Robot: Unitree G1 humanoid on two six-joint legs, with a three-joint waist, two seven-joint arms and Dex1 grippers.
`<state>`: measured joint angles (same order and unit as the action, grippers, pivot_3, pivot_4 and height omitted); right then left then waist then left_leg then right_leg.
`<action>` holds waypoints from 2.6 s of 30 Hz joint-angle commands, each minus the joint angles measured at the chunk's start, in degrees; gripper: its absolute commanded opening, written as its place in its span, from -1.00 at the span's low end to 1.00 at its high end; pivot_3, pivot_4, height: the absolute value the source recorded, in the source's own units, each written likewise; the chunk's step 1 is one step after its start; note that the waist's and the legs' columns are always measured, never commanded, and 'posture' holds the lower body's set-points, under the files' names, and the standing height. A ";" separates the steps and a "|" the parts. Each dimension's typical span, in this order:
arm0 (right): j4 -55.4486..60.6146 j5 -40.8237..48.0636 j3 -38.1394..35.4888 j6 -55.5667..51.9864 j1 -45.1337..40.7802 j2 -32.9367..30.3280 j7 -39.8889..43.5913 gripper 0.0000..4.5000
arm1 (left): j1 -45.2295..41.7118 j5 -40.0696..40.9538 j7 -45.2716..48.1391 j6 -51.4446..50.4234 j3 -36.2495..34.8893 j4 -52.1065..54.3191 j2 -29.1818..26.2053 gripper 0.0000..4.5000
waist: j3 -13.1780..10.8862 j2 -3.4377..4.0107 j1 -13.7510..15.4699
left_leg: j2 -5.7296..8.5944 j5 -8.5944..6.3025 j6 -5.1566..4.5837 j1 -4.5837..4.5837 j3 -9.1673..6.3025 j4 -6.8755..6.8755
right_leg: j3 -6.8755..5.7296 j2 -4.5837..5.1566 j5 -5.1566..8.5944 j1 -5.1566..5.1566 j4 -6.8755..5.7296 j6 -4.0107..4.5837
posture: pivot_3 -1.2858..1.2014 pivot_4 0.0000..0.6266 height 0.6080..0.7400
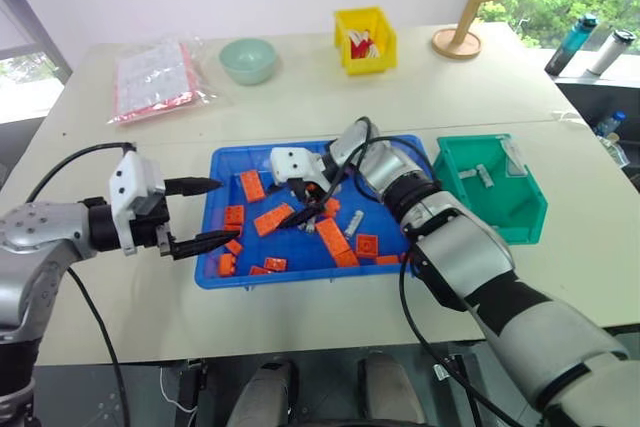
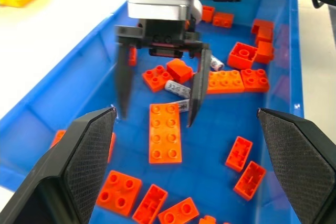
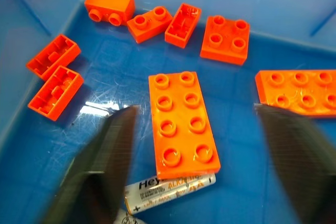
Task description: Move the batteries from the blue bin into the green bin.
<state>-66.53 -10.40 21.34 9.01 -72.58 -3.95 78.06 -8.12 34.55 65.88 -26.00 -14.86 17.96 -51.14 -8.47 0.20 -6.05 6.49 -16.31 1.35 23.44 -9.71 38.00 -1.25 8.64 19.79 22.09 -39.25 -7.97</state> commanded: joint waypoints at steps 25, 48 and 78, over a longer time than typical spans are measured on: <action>2.64 1.46 -4.40 -0.76 -0.70 5.49 -5.79 -0.46 | -0.60 0.30 -0.92 0.93 -0.74 0.43 -0.45 1.00 | 0.00 -0.01 -0.12 | 0.02 0.01 0.02 0.00 0.13 0.00 | 0.47 -0.06 0.00 0.18 -0.09 0.00 | 0.03 -0.52 0.67; 68.32 3.60 -3.03 -58.05 23.61 -8.80 -17.45 0.78 | -0.87 -1.54 -0.29 5.74 3.27 -3.87 4.39 1.00 | 0.03 -0.04 0.64 | 0.10 0.01 0.02 0.07 0.16 -0.01 | 0.80 -0.03 0.00 0.28 -0.35 0.00 | 0.03 -0.52 0.67; 64.88 10.09 4.42 -59.46 27.73 -8.38 -27.31 -0.96 | -6.07 -2.77 1.67 7.74 5.81 -7.76 4.79 1.00 | 0.07 -0.11 0.69 | 0.10 0.01 0.01 0.10 0.22 -0.01 | 0.81 -0.03 0.00 0.26 -0.31 0.00 | 0.03 -0.52 0.67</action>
<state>-4.26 -1.61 26.63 -48.91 -43.53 -12.51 50.78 -13.88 31.63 67.39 -19.33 -7.90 9.19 -46.04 -8.40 0.09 -5.36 6.59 -16.30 1.36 23.54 -9.50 37.99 -0.43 8.60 19.78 22.36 -39.56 -7.97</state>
